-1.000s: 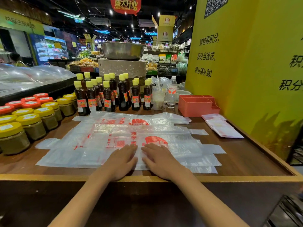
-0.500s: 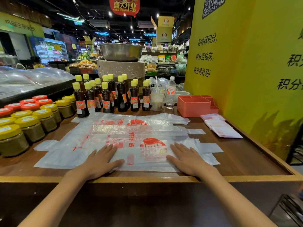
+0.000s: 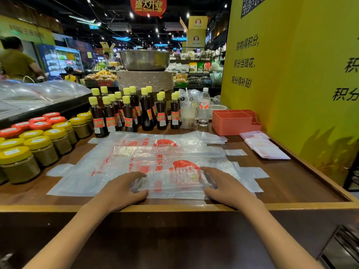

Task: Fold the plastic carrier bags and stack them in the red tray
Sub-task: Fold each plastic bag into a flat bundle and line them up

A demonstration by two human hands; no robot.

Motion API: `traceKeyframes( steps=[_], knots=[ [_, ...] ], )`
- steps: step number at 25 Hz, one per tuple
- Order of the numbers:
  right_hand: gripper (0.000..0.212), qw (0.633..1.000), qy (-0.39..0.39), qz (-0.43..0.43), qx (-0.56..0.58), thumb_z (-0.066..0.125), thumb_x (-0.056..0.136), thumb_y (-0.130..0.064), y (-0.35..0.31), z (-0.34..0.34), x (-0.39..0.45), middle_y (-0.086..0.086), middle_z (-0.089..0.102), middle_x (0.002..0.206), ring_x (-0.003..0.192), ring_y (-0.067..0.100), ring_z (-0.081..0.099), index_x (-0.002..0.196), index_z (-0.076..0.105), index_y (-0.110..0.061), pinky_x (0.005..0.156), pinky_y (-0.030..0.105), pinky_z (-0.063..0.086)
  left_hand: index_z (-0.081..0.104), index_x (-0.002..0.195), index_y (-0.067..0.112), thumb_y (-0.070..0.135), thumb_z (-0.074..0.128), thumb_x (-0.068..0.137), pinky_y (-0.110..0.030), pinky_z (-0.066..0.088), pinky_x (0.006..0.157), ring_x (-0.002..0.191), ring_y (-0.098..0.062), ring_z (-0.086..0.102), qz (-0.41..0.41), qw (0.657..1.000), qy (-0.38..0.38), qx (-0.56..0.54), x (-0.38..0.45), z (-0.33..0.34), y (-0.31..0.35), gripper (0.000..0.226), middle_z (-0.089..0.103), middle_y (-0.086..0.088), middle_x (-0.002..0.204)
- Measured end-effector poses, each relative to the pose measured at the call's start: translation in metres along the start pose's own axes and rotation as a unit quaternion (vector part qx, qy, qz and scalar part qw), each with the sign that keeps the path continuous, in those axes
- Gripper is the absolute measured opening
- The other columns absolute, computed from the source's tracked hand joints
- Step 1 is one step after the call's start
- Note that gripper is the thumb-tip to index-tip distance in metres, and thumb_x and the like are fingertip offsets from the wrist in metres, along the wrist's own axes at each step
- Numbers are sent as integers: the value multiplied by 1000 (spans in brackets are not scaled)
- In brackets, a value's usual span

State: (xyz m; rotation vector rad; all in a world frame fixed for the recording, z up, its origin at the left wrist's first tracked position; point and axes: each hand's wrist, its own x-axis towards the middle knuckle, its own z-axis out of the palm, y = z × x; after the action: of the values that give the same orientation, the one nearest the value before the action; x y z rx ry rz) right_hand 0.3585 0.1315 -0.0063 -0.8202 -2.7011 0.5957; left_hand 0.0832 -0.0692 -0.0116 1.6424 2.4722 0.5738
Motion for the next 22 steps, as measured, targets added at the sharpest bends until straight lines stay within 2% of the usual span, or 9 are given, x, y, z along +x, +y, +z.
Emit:
traceKeyframes(
  steps=[3, 5, 8, 11, 13, 15, 17, 19, 22],
  knots=[
    [63, 1000, 23, -5, 2, 55, 91, -26, 1, 2, 0, -13, 47, 149, 133, 11, 48, 149, 35, -42, 105, 34, 45, 50, 138, 38, 46, 63, 91, -35, 41, 108, 131, -14, 49, 14, 1000, 17, 1, 0, 0, 2, 49, 52, 10, 145],
    [49, 997, 62, -15, -30, 51, 97, -24, 0, 3, 1, -10, 57, 140, 126, 12, 54, 144, 46, -35, 101, 32, 47, 58, 130, 32, 36, 59, 96, -31, 43, 104, 125, -13, 53, 22, 998, 50, 26, -3, 0, 5, 35, 60, 9, 137],
    [33, 982, 160, -41, -91, 51, 99, -25, 0, 4, 1, -9, 67, 126, 114, 14, 62, 132, 59, -28, 91, 30, 49, 67, 120, 22, 33, 59, 97, -28, 47, 90, 111, -15, 61, 35, 990, 130, 45, -10, 0, 9, 27, 69, 6, 119],
    [30, 952, 258, -130, -97, 66, 89, -14, 3, 4, -2, -7, 72, 110, 98, 16, 68, 118, 68, -22, 81, 30, 53, 72, 108, 18, 38, 54, 93, -30, 48, 74, 89, -19, 66, 93, 966, 231, 64, -17, -1, 7, 31, 74, 3, 98],
    [32, 916, 331, -201, -99, 72, 81, -5, 4, 6, -3, -3, 73, 103, 92, 16, 68, 111, 70, -16, 77, 30, 54, 73, 102, 16, 39, 49, 90, -33, 49, 75, 84, -19, 67, 142, 940, 301, 73, -20, 1, 1, 35, 74, 1, 92],
    [33, 894, 370, -231, -103, 74, 79, -2, 1, 5, -2, 0, 72, 104, 92, 16, 66, 110, 70, -12, 77, 30, 54, 71, 108, 13, 32, 53, 91, -39, 48, 85, 96, -23, 68, 161, 916, 358, 89, -19, 3, -1, 31, 74, -3, 102],
    [34, 894, 371, -227, -108, 75, 80, -3, 1, 3, 4, 4, 70, 111, 100, 20, 65, 112, 68, -11, 81, 33, 53, 69, 116, 10, 18, 67, 90, -45, 47, 92, 108, -28, 65, 145, 904, 388, 103, -15, 3, 0, 27, 71, -8, 114],
    [30, 909, 343, -189, -141, 75, 82, -6, 3, 2, 18, 7, 66, 120, 110, 26, 62, 110, 68, -13, 89, 40, 52, 67, 119, 11, 6, 79, 80, -49, 48, 96, 118, -32, 61, 119, 921, 353, 112, -10, 3, 0, 41, 66, -11, 126],
    [19, 938, 304, -81, -143, 75, 86, -18, -4, 8, 37, 10, 59, 138, 128, 31, 53, 105, 72, -18, 108, 49, 39, 65, 128, 21, 5, 75, 83, -50, 39, 110, 141, -29, 42, 84, 957, 255, 109, 0, 3, -8, 49, 49, -7, 149]
  ],
)
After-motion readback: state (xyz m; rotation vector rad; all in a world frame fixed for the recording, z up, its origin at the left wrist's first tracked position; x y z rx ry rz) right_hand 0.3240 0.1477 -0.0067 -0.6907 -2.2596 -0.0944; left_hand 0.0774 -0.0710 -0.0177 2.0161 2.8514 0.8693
